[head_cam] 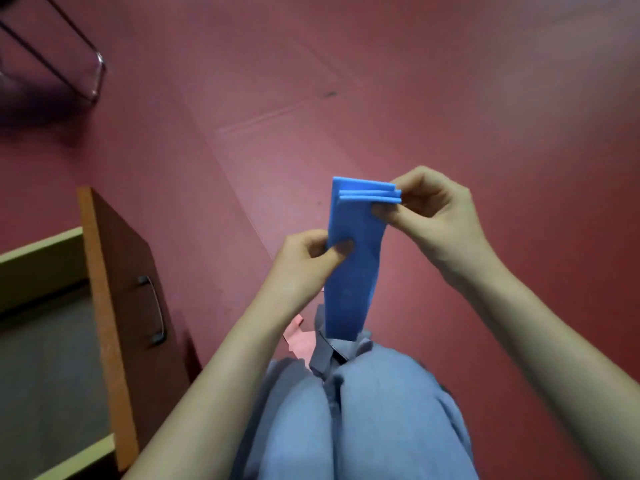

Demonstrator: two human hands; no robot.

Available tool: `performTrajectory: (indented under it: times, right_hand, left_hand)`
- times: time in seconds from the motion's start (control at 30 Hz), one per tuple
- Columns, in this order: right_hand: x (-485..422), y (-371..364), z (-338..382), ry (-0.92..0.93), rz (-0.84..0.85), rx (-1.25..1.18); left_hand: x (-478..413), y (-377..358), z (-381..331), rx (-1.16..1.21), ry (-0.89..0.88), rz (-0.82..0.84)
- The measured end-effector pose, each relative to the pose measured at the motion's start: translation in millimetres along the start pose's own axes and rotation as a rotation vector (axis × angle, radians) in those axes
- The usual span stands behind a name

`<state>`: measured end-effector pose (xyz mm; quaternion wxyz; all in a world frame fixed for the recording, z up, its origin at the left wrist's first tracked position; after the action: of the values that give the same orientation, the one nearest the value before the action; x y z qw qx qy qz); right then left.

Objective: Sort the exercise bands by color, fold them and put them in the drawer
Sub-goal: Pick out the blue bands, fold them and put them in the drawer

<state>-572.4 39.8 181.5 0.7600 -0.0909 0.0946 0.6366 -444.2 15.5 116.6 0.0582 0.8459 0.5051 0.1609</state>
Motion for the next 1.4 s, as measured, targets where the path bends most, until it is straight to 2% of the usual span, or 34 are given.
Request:
performTrajectory:
  times: [0.1, 0.23, 0.37, 0.5, 0.73, 0.9, 0.97, 1.07, 1.1, 1.17, 1.23, 1.4]
  right_hand:
    - [26, -11, 48, 0.1, 0.11, 0.084]
    - [64, -30, 85, 0.202, 0.266, 0.423]
    - [96, -39, 102, 0.282, 0.27, 0.611]
    - [123, -42, 117, 0.344, 0.254, 0.696]
    - [165, -54, 131, 0.403, 0.304, 0.714]
    - [184, -66, 140, 0.406, 0.333, 0.746]
    - [189, -60, 147, 0.339, 0.225, 0.641]
    - [191, -40, 132, -0.048, 0.001, 0.156]
    - [194, -41, 122, -0.188, -0.006, 0.051]
    - [202, -53, 108, -0.367, 0.109, 0.004]
    - [209, -65, 108, -0.409, 0.2, -0.002]
    - [212, -66, 123, -0.341, 0.156, -0.046]
  left_hand:
    - [29, 12, -23, 0.082, 0.011, -0.087]
    - [67, 12, -38, 0.211, 0.085, -0.036]
    - [102, 1, -45, 0.406, 0.166, 0.027]
    - [143, -17, -43, 0.688, 0.263, 0.182]
    - [193, -20, -52, 0.581, 0.061, 0.176]
    - [208, 0, -46, 0.414, 0.023, -0.055]
    - [215, 8, -49, 0.412, 0.006, -0.123]
    - [224, 13, -56, 0.383, -0.052, -0.159]
    - [227, 12, -60, 0.37, -0.076, -0.151]
    - [230, 9, -65, 0.352, -0.121, -0.133]
    - [233, 7, -71, 0.322, -0.162, -0.123]
    - [241, 8, -84, 0.285, -0.238, -0.137]
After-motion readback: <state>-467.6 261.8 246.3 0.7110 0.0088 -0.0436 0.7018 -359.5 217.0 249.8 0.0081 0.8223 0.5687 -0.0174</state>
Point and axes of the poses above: each hand's wrist, its own x-axis away from the middle knuckle, its own y-axis out of the back of the hand, z = x × y, the point moved 9 cm from there along -x, towards the middle knuckle, and after that the axes turned 8 degrees about -x, right-handed, at the moved point
